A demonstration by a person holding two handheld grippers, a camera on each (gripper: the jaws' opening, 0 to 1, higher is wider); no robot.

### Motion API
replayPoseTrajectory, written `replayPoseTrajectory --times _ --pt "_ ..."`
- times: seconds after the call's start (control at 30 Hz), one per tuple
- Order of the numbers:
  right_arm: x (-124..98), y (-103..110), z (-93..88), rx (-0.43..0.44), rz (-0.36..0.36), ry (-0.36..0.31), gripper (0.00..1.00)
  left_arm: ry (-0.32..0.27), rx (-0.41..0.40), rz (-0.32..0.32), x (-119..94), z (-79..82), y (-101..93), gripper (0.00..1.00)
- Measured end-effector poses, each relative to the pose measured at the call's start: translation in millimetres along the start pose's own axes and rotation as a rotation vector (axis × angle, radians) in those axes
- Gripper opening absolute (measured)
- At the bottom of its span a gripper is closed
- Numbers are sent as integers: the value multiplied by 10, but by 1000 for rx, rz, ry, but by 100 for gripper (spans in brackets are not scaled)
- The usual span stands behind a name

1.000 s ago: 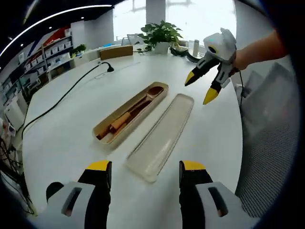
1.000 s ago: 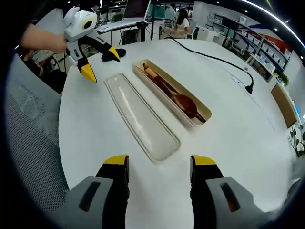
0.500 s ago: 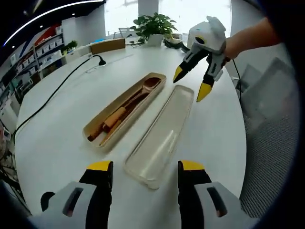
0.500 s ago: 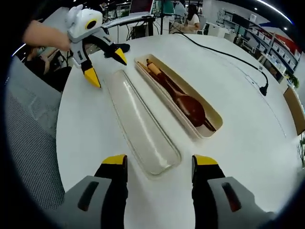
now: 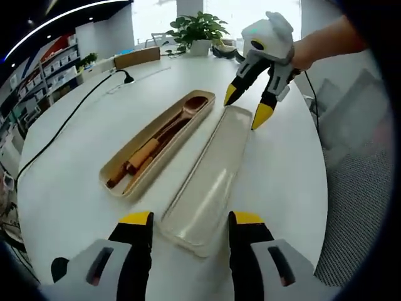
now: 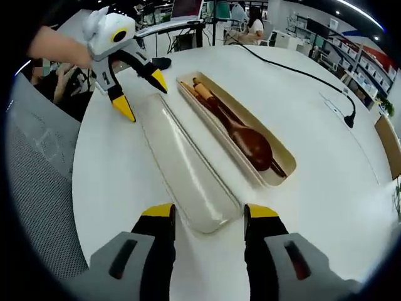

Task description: Arrange the utensils inside the cutlery case until each visible utensil rests in its matching compartment.

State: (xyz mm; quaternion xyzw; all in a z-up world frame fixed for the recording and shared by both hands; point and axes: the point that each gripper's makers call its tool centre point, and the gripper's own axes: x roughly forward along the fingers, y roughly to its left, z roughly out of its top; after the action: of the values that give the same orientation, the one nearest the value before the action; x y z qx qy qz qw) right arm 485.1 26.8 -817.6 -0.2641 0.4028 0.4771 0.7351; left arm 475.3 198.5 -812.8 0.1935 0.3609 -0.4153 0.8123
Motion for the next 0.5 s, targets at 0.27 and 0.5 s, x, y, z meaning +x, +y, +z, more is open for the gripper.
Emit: replayPoseTrajectory --times 0.27,0.5 --pt "-81 158 -48 97 97 -41 39 -17 31 -27 -61 -3 -122 48" --pt "-204 343 -60 253 216 -72 39 16 132 -90 -93 -69 -284 43"
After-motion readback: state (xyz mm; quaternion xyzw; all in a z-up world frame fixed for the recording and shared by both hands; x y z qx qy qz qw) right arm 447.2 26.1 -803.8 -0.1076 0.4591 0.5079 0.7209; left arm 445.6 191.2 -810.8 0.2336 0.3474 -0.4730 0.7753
